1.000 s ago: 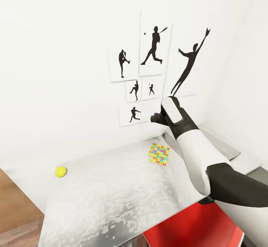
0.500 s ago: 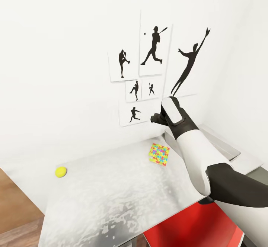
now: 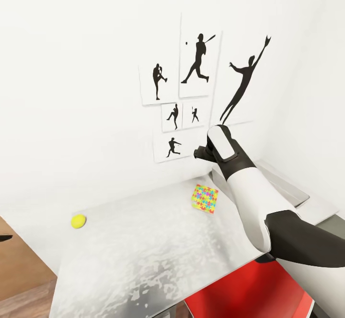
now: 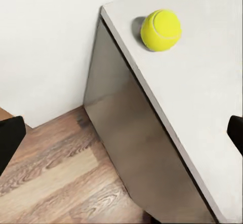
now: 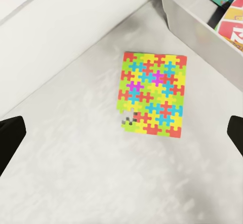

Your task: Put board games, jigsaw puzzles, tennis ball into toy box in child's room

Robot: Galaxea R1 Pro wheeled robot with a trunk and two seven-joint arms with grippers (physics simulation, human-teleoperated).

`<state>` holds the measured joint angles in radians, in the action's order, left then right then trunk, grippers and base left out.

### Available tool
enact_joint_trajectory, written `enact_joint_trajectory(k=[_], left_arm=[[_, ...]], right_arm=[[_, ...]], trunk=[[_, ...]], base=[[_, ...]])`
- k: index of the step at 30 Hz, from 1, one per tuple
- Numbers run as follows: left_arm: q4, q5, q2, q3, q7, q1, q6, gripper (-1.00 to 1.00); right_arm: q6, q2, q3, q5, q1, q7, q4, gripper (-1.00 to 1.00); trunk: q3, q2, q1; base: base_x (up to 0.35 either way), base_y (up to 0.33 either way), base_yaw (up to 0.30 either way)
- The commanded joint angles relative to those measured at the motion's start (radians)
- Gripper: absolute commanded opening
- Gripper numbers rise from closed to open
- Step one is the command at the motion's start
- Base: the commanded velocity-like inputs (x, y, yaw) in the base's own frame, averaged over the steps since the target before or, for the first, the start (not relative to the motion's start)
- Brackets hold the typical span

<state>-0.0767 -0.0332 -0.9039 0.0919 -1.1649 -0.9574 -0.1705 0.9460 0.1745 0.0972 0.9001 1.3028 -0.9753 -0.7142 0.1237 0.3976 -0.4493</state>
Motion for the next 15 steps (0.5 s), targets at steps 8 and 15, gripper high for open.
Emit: enact_joint_trajectory(k=[8, 15], left_arm=[[-0.037, 0.029, 0.055, 0.004, -0.350, -0.001, 0.053, 1.00], [-0.103, 0.027, 0.171, 0.002, -0.406, -0.001, -0.012, 1.00]], right_arm=[[0.004, 0.000, 0.001, 0.008, 0.001, -0.010, -0.001, 1.00], [0.004, 0.000, 0.001, 0.008, 0.001, -0.008, -0.001, 1.00]], trunk=[[0.005, 0.002, -0.001], [0.008, 0.002, -0.001]], base=[[0.000, 0.000, 0.000], [0.000, 0.000, 0.000]])
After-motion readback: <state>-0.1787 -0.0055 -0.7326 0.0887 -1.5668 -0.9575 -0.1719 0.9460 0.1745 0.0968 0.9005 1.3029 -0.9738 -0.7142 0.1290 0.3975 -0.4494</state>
